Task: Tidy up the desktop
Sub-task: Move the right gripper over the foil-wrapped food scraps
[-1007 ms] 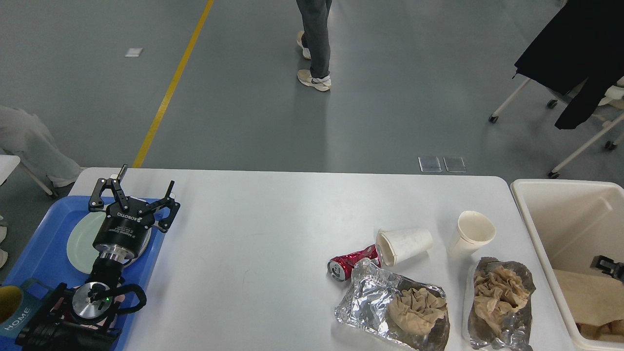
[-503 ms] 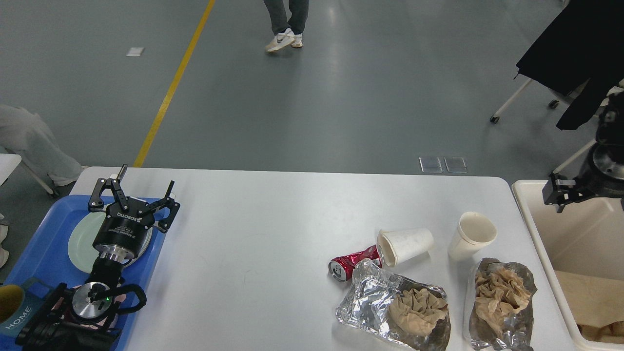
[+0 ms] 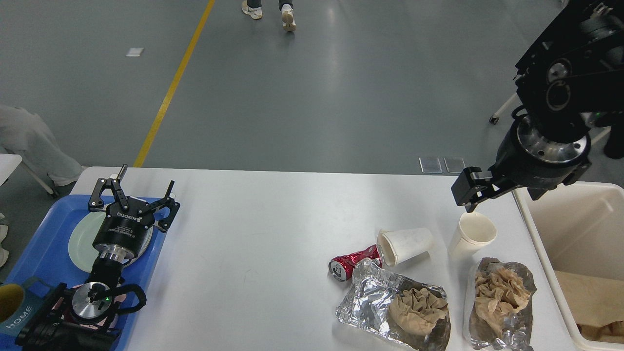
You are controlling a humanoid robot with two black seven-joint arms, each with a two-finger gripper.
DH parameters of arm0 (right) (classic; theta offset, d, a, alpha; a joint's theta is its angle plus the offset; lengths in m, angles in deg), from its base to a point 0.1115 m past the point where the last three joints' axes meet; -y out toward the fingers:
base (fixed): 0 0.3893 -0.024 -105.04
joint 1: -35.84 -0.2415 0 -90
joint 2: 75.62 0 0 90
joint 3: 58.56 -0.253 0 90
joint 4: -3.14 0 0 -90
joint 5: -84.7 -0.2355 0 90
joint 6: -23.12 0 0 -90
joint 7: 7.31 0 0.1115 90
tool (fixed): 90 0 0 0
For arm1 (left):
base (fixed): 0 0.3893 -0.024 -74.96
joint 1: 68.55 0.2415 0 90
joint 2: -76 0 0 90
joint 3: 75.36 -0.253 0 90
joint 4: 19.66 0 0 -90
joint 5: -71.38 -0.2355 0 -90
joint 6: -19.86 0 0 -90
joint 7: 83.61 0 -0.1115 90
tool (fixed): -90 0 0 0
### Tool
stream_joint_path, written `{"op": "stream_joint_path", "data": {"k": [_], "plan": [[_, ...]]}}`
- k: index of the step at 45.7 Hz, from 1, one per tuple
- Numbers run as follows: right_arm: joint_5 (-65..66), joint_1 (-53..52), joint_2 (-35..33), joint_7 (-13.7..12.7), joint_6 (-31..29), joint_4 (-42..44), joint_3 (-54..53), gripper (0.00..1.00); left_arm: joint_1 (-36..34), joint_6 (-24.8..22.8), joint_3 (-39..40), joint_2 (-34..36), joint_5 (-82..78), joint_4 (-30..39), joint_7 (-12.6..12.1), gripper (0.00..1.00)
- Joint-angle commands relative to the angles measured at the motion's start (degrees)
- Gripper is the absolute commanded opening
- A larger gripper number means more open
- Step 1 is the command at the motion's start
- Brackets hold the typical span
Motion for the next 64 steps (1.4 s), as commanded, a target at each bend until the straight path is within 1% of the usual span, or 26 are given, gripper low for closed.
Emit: {"op": "stream_joint_path", "data": {"k": [1,3,7,13,17,22,24,30,36,37,39,44,47,51,58,64], "plan": [[-1.4,-0.52,1.76,0.36,5.13,-1.24,-0.67,1.0,0.0,0.0,0.0,0.0,0.0,0.0,0.0,0.97],[-1.49,-0.43,2.2,0.71,6.71,-1.68,-0.67,1.0,0.0,0.0,0.0,0.0,0.0,0.0,0.0,0.97],[-1.49,0.27,2.81,0.89,6.99,-1.59,-0.67,1.0,0.0,0.0,0.0,0.0,0.0,0.0,0.0,0.97],[-1.32,5.89,5.1,0.8,7.25,-0.28,-2.68,1.0,0.0,0.0,0.0,0.0,0.0,0.0,-0.09,0.97],[-0.61,12.04,5.72,0.8,8.04,1.56,-8.3,1.0,0.0,0.0,0.0,0.0,0.0,0.0,0.0,0.97],[0.79,19.6,7.64,0.45,8.04,6.75,-14.98,1.0,0.0,0.0,0.0,0.0,0.0,0.0,-0.09,0.97],[2.02,21.89,8.96,0.27,8.13,8.07,-18.05,1.0,0.0,0.0,0.0,0.0,0.0,0.0,-0.09,0.97],[7.03,28.12,10.11,0.18,9.09,11.58,-24.48,1.0,0.0,0.0,0.0,0.0,0.0,0.0,-0.09,0.97],[6.77,35.07,14.93,-0.08,10.5,18.17,-25.8,1.0,0.0,-0.09,0.0,0.0,0.0,0.0,-0.09,0.97],[6.6,36.12,15.81,-0.08,10.93,18.88,-25.89,0.99,0.0,-0.09,0.0,0.0,0.0,0.0,-0.09,0.97],[5.98,38.23,16.79,-0.17,12.43,19.93,-26.07,0.96,0.0,-0.09,0.0,0.0,0.0,0.0,-0.09,0.97],[4.31,43.77,17.93,-0.17,15.16,23.18,-25.98,0.98,0.0,-0.09,0.0,0.0,0.0,0.0,-0.09,0.97],[4.4,45.97,18.55,-0.08,14.81,23.54,-25.71,0.98,0.0,-0.09,0.0,0.0,0.0,0.0,-0.09,0.97],[5.8,47.12,20.48,0.01,14.02,21.61,-25.89,0.98,0.0,-0.09,0.0,0.0,0.0,0.0,-0.09,0.97],[14.31,52.13,23.29,0.01,15.59,21.52,-26.24,0.98,0.0,-0.09,0.0,0.0,0.0,0.0,-0.09,0.97],[27.05,53.8,24.88,-0.08,20.86,19.94,-26.16,0.95,0.0,-0.09,0.0,0.0,0.0,0.0,-0.09,0.97]]}}
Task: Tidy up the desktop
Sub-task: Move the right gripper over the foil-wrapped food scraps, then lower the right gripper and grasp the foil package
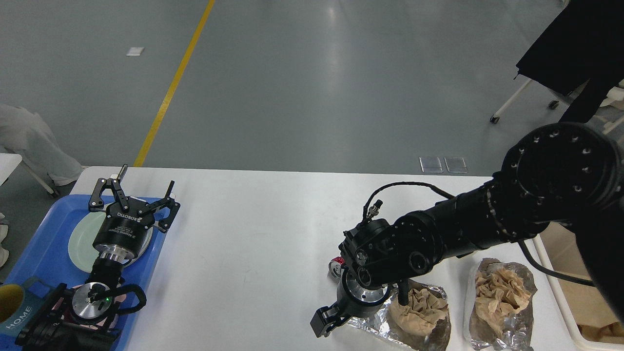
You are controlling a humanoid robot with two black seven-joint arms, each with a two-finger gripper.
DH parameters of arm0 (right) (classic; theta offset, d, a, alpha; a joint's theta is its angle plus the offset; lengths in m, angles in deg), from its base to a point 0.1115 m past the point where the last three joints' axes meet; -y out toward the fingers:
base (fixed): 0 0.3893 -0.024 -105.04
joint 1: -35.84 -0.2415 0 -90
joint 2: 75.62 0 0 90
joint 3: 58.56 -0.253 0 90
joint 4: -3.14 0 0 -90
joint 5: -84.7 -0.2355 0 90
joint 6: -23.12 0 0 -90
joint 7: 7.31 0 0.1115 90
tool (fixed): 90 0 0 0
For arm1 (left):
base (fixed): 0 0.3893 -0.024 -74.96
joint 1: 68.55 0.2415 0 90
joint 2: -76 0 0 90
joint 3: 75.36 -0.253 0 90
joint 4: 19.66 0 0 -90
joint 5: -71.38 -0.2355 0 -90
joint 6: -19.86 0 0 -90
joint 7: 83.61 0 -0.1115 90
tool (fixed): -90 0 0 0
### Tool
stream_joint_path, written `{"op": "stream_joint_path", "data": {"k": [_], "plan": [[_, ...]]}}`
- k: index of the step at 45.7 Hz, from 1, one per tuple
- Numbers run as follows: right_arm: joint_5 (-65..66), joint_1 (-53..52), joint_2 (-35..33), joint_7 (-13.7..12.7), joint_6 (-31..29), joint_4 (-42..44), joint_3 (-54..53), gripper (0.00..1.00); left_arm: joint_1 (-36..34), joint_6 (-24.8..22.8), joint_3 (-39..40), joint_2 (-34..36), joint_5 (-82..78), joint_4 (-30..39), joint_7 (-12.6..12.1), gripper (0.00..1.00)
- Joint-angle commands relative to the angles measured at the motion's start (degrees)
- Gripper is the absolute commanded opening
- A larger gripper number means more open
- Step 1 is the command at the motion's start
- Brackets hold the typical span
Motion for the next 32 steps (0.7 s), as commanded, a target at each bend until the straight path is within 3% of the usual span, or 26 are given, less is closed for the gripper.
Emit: {"op": "stream_joint_path", "data": {"k": [1,12,32], "plan": [[13.38,2.11,1.39,-0.09,4.5,-1.6,0.03,0.95,0.0,0.0,0.0,0.0,0.0,0.0,0.0,0.97],[28.17,2.82,1.21,0.09,3.62,-4.41,2.75,0.95,0.0,0.0,0.0,0.0,0.0,0.0,0.0,0.97],[30.9,8.35,1.65,0.0,4.41,-3.8,8.82,0.93,0.0,0.0,0.0,0.0,0.0,0.0,0.0,0.97]]}}
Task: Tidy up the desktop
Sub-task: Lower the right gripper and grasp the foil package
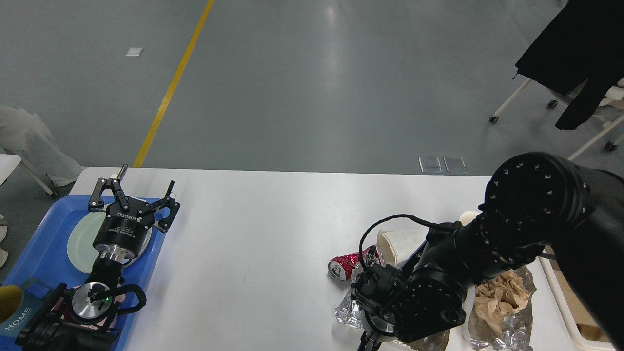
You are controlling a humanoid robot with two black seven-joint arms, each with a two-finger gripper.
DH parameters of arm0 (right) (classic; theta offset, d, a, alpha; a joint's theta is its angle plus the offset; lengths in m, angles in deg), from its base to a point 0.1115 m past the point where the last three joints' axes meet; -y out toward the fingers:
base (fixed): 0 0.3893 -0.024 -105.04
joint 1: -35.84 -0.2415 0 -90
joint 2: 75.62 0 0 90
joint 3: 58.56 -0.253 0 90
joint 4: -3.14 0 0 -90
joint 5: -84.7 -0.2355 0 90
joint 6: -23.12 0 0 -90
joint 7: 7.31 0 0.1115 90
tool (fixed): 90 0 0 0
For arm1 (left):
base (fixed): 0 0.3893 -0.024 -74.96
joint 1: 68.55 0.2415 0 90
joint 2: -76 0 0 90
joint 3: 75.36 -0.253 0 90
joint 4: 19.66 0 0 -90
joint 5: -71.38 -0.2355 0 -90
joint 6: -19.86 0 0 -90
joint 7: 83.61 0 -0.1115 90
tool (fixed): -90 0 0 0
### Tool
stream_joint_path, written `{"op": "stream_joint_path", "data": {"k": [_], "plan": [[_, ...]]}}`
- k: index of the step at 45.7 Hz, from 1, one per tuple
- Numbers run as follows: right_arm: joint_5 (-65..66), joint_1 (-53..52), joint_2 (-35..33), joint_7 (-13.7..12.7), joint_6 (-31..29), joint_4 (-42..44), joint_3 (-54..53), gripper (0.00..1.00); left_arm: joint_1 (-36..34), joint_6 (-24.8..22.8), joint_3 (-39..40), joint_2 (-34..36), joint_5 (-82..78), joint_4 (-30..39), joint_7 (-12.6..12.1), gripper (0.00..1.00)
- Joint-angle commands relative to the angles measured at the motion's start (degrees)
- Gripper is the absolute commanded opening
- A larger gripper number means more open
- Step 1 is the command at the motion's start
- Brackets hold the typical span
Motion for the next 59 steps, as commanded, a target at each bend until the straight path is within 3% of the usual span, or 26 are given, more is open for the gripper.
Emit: {"op": "stream_joint_path", "data": {"k": [1,8,13,19,22,24,52,59], "plan": [[0.99,2.15,0.2,-0.03,0.57,0.5,0.49,0.91,0.0,0.0,0.0,0.0,0.0,0.0,0.0,0.97],[1.07,3.47,0.73,-0.21,0.66,1.82,0.49,0.72,0.0,0.0,0.0,0.0,0.0,0.0,0.0,0.97],[0.99,4.7,0.73,-0.12,0.66,3.58,0.49,0.66,0.0,0.0,0.0,0.0,0.0,0.0,0.0,0.97],[0.81,5.06,0.56,-0.12,0.57,3.67,0.84,0.34,0.0,0.0,0.0,0.0,0.0,0.0,0.0,0.97],[0.2,4.97,0.38,-0.21,0.22,3.76,1.02,0.09,0.0,0.0,0.0,0.0,0.0,0.0,0.0,0.97],[-0.07,4.88,0.29,-0.21,0.04,3.67,1.19,0.0,0.0,0.0,0.0,0.0,0.0,0.0,0.0,0.97],[-3.23,3.91,0.03,-0.39,0.48,3.41,0.93,0.0,0.0,0.0,0.0,0.0,0.0,0.0,0.0,0.97],[-12.88,-1.09,-1.55,-0.21,0.13,0.25,0.31,0.0,0.0,0.0,0.0,0.0,0.0,0.0,0.0,0.97]]}}
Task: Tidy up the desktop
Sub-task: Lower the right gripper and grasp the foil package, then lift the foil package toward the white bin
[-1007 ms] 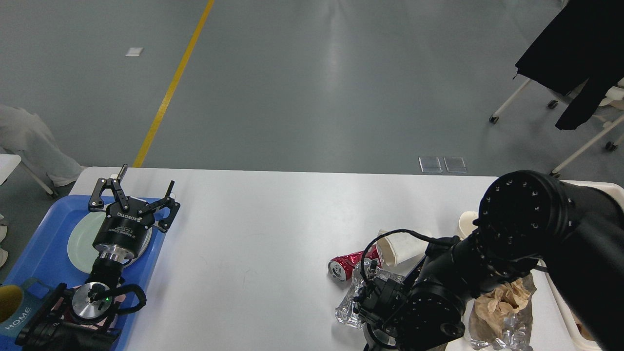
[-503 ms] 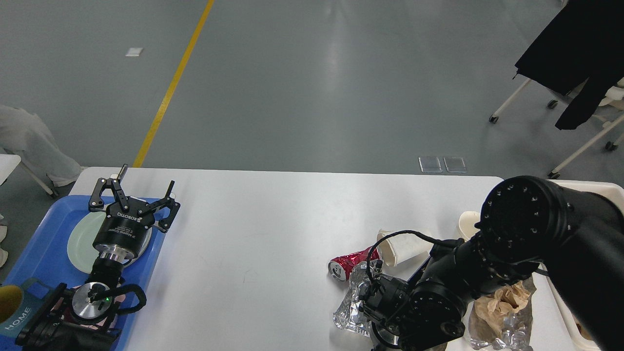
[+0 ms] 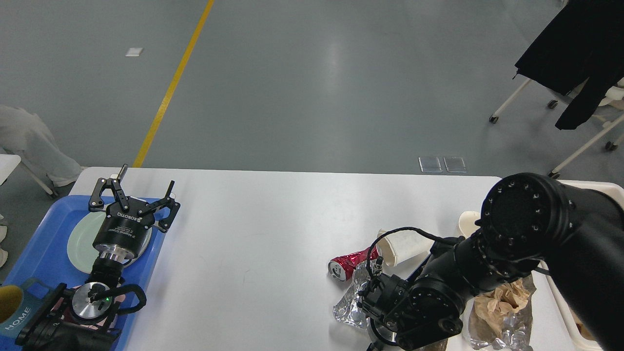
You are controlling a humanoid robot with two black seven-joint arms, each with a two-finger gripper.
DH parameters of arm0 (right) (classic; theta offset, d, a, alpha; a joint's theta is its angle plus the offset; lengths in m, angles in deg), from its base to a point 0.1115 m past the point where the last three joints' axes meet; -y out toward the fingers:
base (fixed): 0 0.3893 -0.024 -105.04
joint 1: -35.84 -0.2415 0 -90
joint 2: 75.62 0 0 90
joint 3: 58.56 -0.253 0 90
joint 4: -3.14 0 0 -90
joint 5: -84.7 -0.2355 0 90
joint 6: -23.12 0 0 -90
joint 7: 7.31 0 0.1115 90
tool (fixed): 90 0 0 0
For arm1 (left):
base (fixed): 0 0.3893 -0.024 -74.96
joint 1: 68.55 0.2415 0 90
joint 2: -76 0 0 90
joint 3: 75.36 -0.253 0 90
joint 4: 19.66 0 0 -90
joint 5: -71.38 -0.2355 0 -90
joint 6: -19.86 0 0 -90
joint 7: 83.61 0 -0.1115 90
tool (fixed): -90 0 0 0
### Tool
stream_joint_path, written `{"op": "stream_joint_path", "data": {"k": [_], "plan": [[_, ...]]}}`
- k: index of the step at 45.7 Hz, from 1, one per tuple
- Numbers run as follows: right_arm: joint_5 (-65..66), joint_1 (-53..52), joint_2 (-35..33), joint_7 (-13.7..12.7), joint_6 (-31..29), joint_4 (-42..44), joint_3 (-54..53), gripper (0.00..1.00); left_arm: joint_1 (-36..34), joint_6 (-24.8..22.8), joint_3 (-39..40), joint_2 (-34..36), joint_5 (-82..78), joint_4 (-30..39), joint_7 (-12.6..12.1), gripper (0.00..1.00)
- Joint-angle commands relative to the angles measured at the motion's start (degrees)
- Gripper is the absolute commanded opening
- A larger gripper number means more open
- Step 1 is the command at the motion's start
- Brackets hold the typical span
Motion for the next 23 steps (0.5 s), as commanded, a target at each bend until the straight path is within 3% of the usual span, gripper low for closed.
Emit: {"op": "stream_joint_path", "data": {"k": [1,11,23], "plan": [[-8.67,-4.85,-1.5,0.17,-0.02,-3.41,-0.45,0.0,0.0,0.0,0.0,0.0,0.0,0.0,0.0,0.97],[-20.1,-16.88,-7.12,0.17,-0.81,-9.91,-0.45,0.0,0.0,0.0,0.0,0.0,0.0,0.0,0.0,0.97],[-29.68,-33.67,-14.59,0.08,-9.24,-17.82,-0.36,0.0,0.0,0.09,0.0,0.0,0.0,0.0,0.0,0.97]]}}
